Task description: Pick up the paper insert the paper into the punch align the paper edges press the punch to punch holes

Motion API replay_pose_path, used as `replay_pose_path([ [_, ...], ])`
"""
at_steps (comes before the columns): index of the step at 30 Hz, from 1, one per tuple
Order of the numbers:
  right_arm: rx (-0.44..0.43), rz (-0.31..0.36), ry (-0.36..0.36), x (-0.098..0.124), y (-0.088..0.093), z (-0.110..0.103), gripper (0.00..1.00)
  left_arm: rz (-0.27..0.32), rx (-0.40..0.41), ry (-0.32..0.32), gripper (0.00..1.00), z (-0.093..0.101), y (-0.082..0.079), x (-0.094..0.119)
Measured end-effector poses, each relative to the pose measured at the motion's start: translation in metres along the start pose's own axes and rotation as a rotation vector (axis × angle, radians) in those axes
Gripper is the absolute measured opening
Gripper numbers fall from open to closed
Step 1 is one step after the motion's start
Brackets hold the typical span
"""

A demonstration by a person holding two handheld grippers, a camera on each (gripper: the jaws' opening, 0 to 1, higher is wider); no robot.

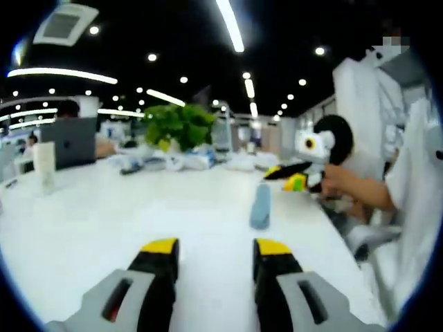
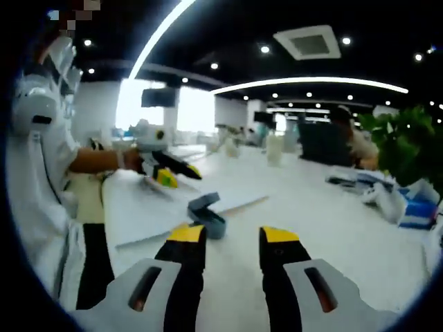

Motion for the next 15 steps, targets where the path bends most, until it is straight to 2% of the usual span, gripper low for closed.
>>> replay_pose_path([
  [3, 0.023, -0.021, -0.076, -0.008, -0.001, 0.001, 0.38, -0.008, -0.005, -0.026, 0.41, -0.003, 0.005, 0.000],
  [7, 0.070, -0.080, -0.129, -0.021, 0.003, 0.004, 0.37, -0.039, -0.022, -0.044, 0.36, -0.006, 0.007, -0.008],
  [9, 0.088, -0.083, -0.164, -0.026, 0.003, 0.003, 0.37, -0.054, -0.026, -0.046, 0.36, -0.005, 0.009, -0.012],
  [15, 0.123, -0.083, -0.266, -0.044, -0.001, 0.004, 0.35, -0.046, -0.019, -0.036, 0.36, -0.010, 0.010, -0.013],
])
Point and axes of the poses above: the point that each gripper's makers call its tool centre point, and the gripper's own axes: x roughly backward along the fingers, z roughly to its right, y roughly out of its underside, the point moved 7 cm from there along x, roughly backward along the fingers, and after that the axes turned 6 degrees about -z, right-handed, at the moved point
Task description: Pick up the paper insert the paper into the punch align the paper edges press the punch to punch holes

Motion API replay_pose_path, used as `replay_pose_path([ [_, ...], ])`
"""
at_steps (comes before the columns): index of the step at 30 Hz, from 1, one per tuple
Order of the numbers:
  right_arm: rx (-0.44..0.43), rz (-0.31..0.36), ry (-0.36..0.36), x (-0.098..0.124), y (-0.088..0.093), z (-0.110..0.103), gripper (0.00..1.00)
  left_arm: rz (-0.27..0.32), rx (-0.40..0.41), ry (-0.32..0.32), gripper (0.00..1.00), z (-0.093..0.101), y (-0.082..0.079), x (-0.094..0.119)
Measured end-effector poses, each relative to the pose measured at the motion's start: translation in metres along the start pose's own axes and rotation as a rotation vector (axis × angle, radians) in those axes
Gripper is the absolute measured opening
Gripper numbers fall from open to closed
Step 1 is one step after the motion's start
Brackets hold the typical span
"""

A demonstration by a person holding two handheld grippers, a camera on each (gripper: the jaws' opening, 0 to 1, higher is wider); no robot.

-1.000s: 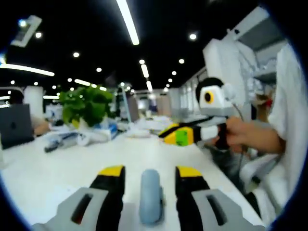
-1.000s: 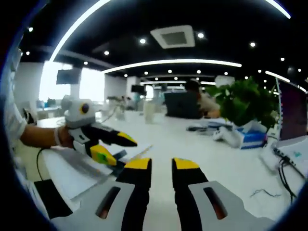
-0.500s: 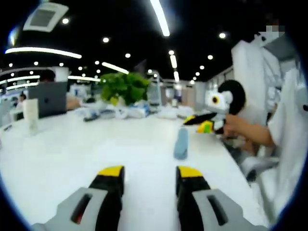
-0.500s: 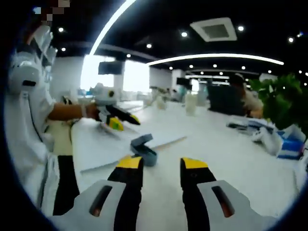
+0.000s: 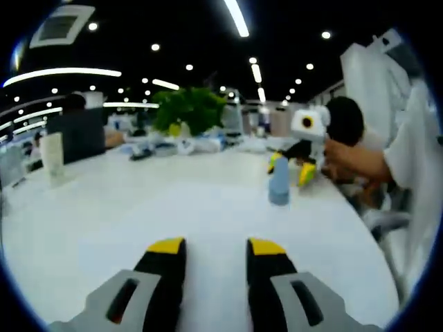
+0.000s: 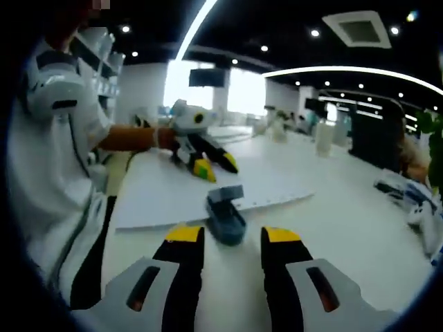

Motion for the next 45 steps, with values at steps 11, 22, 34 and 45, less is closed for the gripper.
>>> replay_pose_path([
  [11, 0.045, -0.021, -0.166, -0.025, 0.003, 0.005, 0.25, 0.008, 0.013, -0.018, 0.30, -0.013, 0.000, -0.001],
  [22, 0.056, -0.017, -0.247, -0.017, 0.005, -0.010, 0.23, 0.010, 0.008, -0.037, 0.30, -0.018, 0.000, -0.002],
  [34, 0.057, -0.023, -0.274, -0.018, 0.003, -0.016, 0.23, 0.012, 0.002, -0.037, 0.30, -0.016, -0.001, 0.000],
  [45, 0.055, -0.025, -0.292, -0.021, 0.002, -0.016, 0.24, 0.014, 0.004, -0.037, 0.29, -0.015, -0.001, -0.001],
])
Point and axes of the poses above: the point that each gripper's makers call its tool centre point, and the gripper's own axes: x roughly backward along the fingers, z roughly to its right, y roughly out of its underside, the point moved 7 cm from there along x, roughly backward along the fingers, and after that the axes turned 6 degrees about -z, right-handed, at the moved point
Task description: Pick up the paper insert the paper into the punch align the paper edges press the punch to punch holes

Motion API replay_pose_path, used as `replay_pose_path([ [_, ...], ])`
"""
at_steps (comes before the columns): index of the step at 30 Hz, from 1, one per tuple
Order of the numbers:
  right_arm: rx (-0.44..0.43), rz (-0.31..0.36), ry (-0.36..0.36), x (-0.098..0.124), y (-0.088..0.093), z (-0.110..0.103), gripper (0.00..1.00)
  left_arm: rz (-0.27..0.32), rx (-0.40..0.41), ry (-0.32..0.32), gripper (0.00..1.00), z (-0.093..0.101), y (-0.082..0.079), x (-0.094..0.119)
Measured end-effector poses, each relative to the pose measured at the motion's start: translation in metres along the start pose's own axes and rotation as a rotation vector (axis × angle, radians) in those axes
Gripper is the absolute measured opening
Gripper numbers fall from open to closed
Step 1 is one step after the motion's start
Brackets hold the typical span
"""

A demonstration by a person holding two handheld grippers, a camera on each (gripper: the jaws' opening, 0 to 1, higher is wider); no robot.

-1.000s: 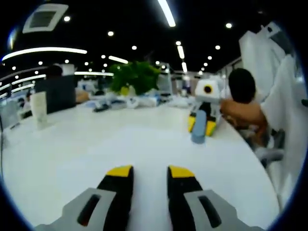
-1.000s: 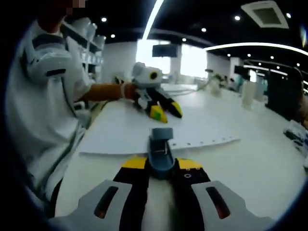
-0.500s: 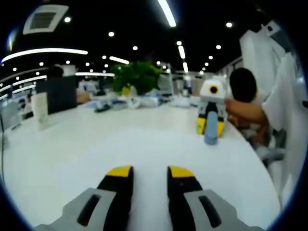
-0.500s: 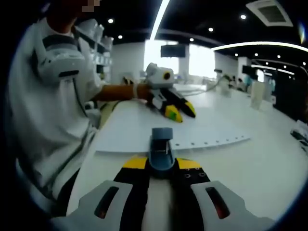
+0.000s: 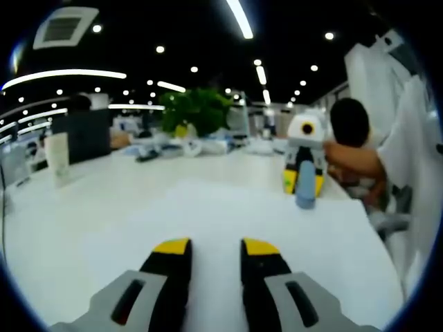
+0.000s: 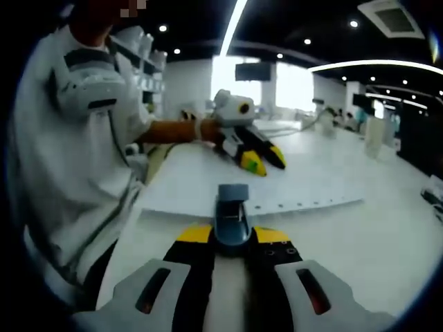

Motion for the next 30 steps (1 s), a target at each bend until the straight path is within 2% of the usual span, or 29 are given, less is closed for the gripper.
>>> replay_pose_path([
  [4, -0.022, 0.016, 0.017, 0.002, -0.001, 0.002, 0.29, 0.000, 0.004, 0.005, 0.31, 0.001, 0.000, 0.000],
  [8, -0.035, 0.037, 0.054, 0.010, -0.004, 0.001, 0.35, 0.002, 0.013, 0.040, 0.46, 0.006, -0.001, 0.000],
  [11, -0.059, 0.065, 0.107, 0.020, -0.006, -0.001, 0.36, 0.006, 0.014, 0.042, 0.52, 0.008, -0.003, 0.002],
  [14, -0.085, 0.096, 0.214, 0.037, -0.009, -0.004, 0.37, 0.073, 0.058, 0.061, 0.50, 0.010, -0.019, 0.010],
  [17, -0.131, 0.170, 0.353, 0.059, -0.016, -0.012, 0.37, 0.098, 0.013, 0.080, 0.50, 0.027, -0.039, 0.010],
  [20, -0.180, 0.194, 0.500, 0.078, -0.017, -0.020, 0.36, 0.083, -0.042, 0.146, 0.50, 0.052, -0.048, -0.004],
  [23, -0.237, 0.232, 0.611, 0.091, -0.019, -0.029, 0.36, 0.057, -0.116, 0.206, 0.49, 0.078, -0.052, -0.026],
  [27, -0.275, 0.255, 0.739, 0.101, -0.023, -0.041, 0.35, 0.006, -0.179, 0.245, 0.48, 0.101, -0.052, -0.055],
  [30, -0.322, 0.306, 0.799, 0.102, -0.026, -0.048, 0.33, 0.007, -0.201, 0.284, 0.48, 0.116, -0.057, -0.069],
])
Point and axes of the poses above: the point that each gripper's makers call its tool centre point, and the gripper's own axes: x roughly backward along the fingers, z roughly to its right, y roughly out of its underside, the point moved 7 cm from there along x, roughly backward along the fingers, and after that the axes turned 6 degrees about -z, right-handed, at the moved point
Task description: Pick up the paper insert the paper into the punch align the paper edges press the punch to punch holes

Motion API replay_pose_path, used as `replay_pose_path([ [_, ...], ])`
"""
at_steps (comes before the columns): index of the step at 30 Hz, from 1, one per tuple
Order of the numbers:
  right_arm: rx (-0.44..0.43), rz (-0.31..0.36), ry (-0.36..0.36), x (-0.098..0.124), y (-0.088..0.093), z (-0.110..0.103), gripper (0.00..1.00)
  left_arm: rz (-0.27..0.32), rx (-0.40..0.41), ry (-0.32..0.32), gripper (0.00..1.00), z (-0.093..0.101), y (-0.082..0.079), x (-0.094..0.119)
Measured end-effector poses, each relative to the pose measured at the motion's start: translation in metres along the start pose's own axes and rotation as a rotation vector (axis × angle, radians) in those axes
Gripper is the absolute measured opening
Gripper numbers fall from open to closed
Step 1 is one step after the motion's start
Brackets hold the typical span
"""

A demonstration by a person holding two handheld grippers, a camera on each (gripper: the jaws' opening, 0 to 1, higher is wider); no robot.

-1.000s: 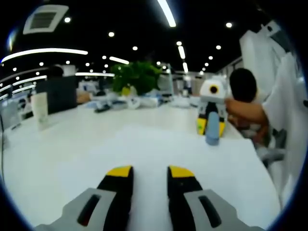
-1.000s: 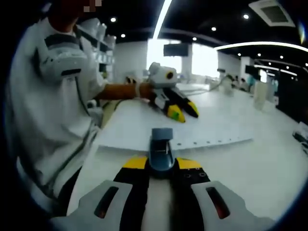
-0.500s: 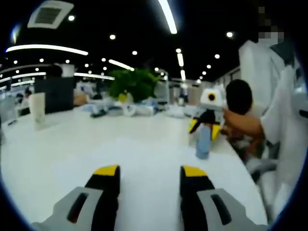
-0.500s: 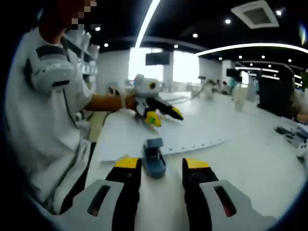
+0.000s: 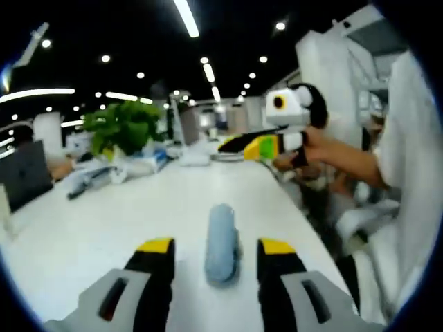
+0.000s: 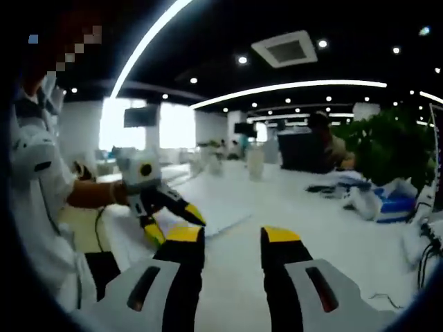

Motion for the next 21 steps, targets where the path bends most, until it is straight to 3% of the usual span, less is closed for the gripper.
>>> replay_pose_path([
  [3, 0.027, -0.034, 0.014, 0.000, 0.009, -0.004, 0.25, 0.001, -0.008, 0.020, 0.48, 0.004, -0.002, -0.010],
  [5, 0.075, -0.128, 0.007, -0.006, 0.024, -0.001, 0.24, 0.004, -0.014, 0.019, 0.48, 0.003, 0.001, -0.011],
  [8, 0.070, -0.198, -0.085, -0.019, 0.036, -0.010, 0.23, 0.058, 0.029, 0.025, 0.48, -0.001, 0.004, -0.006],
  [11, 0.172, -0.233, -0.187, -0.035, 0.043, -0.019, 0.24, 0.086, 0.054, 0.023, 0.47, -0.012, 0.008, -0.003],
  [15, 0.251, -0.264, -0.382, -0.056, 0.049, -0.022, 0.26, 0.115, 0.078, 0.028, 0.47, -0.016, 0.008, 0.001],
  [19, 0.274, -0.289, -0.494, -0.071, 0.052, -0.019, 0.26, 0.117, 0.080, 0.030, 0.48, -0.019, 0.008, -0.001],
  [21, 0.282, -0.293, -0.496, -0.078, 0.053, -0.016, 0.24, 0.107, 0.069, 0.031, 0.49, -0.020, 0.010, -0.001],
])
Point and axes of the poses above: the point that each gripper's makers call its tool centre point, and the gripper's own axes: x roughly backward along the fingers, z roughly to its right, y roughly out of its underside, the point moved 7 cm from there along x, roughly backward along the fingers, and after that the axes turned 6 degrees about -z, right-handed, at the moved point
